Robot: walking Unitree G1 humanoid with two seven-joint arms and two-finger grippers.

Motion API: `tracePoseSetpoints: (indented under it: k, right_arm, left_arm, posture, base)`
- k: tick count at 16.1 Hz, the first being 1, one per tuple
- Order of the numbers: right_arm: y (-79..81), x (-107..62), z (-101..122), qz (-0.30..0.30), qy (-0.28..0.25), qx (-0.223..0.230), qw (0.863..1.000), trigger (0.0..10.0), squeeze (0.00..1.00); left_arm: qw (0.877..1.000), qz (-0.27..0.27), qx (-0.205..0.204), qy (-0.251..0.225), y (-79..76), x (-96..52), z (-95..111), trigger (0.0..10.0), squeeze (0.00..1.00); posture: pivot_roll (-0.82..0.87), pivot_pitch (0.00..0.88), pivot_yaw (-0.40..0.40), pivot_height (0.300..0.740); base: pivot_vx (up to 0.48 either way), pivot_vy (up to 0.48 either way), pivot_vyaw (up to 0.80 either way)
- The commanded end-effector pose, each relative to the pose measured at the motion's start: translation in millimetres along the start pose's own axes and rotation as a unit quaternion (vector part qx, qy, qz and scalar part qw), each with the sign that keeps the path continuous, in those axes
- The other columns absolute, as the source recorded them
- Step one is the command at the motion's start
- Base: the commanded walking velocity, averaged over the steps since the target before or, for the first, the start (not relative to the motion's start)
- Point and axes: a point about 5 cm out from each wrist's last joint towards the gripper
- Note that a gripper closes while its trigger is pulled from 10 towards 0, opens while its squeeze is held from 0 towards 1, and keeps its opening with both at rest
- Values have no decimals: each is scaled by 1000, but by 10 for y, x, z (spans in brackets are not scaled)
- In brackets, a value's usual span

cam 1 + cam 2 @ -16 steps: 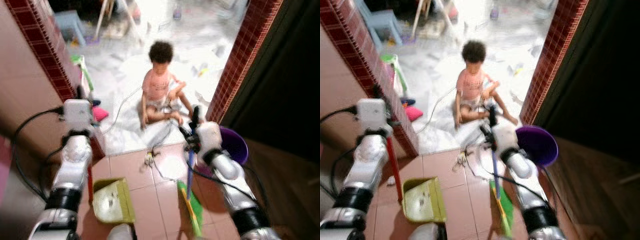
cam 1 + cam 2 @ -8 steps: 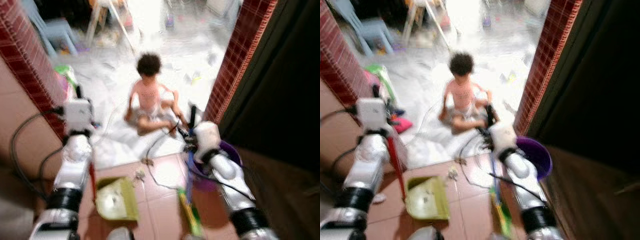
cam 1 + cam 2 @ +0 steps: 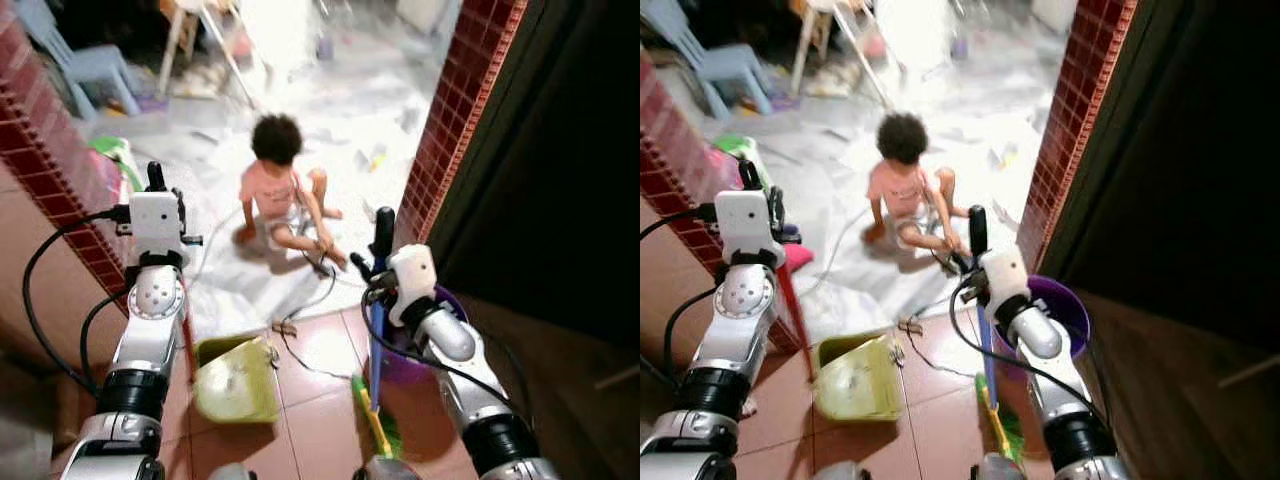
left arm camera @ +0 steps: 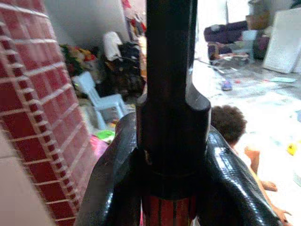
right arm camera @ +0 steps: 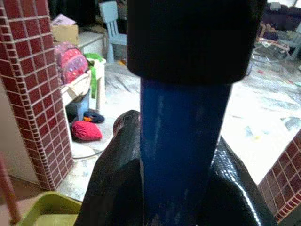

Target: Sweep floor

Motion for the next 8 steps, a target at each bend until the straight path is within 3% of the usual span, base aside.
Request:
tracePoseSetpoints:
  k: [1,5,8]
  right_arm:
    - [-21,29,118,6,-24,-12,1000,10000,0]
    - [85,56,227,52,-50,43,996,10000,0]
    - [133,110,361,80,-70,45,993,10000,0]
  left_arm:
    - [999,9,20,-25,47,34,86,10000,0]
    - [999,9,19,-25,49,17,74,10000,0]
    - [999,22,31,-19,88,-23,-12,10000,0]
  posture:
    - [-122,0,32,740]
    - [-123,0,32,740]
    - [-122,0,30,740]
  base:
    - [0,0,0]
    - [0,0,0]
    - [0,0,0]
Point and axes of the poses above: a point about 5 cm out from each wrist's last joint towards the gripper, its own x axis pointing out of the wrist towards the gripper, its own z axis along the axis of the wrist's last joint, y = z × x, and after that the axes turned 2 degrees about x, right-handed
